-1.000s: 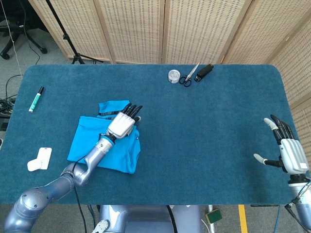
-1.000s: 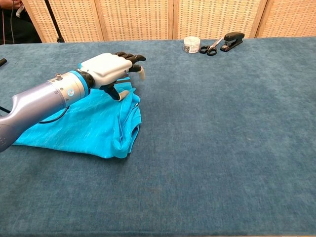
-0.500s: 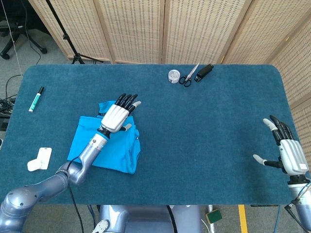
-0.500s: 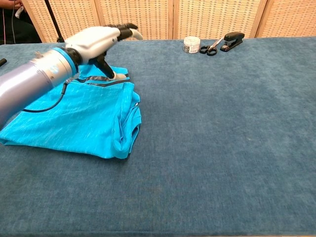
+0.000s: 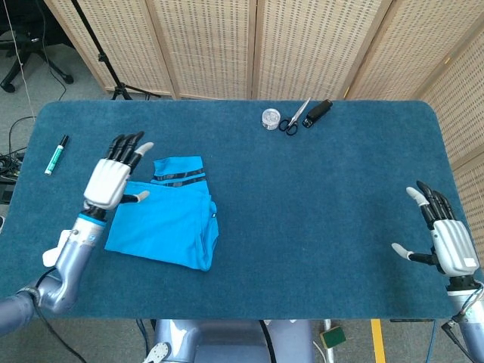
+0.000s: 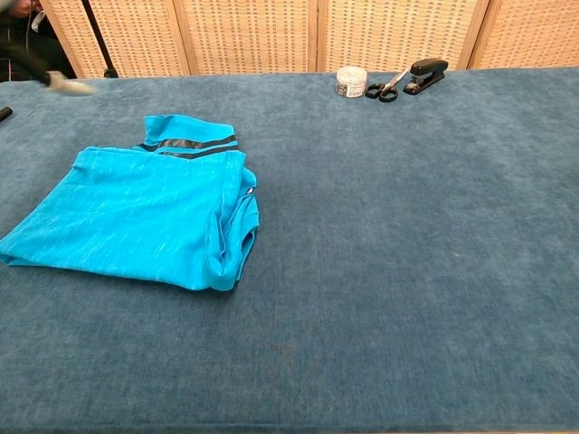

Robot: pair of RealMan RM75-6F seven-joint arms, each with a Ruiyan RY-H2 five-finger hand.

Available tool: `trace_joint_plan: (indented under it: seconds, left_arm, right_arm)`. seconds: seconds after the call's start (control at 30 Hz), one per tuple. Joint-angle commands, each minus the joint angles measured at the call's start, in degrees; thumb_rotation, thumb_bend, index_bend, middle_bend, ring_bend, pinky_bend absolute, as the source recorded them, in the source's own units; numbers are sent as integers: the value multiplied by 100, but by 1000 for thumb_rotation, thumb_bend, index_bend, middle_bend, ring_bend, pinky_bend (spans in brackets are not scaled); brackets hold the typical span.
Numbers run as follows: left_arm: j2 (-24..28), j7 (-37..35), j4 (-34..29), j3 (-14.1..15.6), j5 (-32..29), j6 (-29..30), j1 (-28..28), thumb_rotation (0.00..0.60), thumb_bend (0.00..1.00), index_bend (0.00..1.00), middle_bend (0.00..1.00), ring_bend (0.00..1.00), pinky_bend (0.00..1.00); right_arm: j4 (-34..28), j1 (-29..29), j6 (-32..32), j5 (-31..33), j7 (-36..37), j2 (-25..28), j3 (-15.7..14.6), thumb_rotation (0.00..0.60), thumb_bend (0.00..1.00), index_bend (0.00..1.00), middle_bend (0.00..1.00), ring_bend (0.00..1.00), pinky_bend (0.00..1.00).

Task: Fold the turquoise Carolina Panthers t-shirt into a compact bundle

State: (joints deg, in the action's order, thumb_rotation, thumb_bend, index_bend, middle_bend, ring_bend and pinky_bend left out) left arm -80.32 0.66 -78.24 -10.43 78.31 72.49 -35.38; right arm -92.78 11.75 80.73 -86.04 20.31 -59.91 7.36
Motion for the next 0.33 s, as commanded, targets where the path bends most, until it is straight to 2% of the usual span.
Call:
trace_joint_plan:
  seconds: [0.03, 0.17, 0.33]
  left_arm:
    - [868, 251, -1025, 378, -436, 699, 1014, 600, 0, 0, 0, 0, 0]
    - [1196, 227, -1388, 580, -477, 1075, 1524, 600, 0, 0, 0, 0, 0]
    - [1363, 143, -1563, 757, -442, 1528, 2066, 600, 0, 0, 0, 0, 0]
  right_arm:
    - [81, -34, 159, 19, -257, -83, 52, 600, 0, 0, 0, 0, 0]
    - [199, -86, 415, 24, -693, -231, 120, 600, 0, 0, 0, 0, 0]
    - [308, -152, 689, 26, -1210, -417, 178, 600, 0, 0, 0, 0, 0]
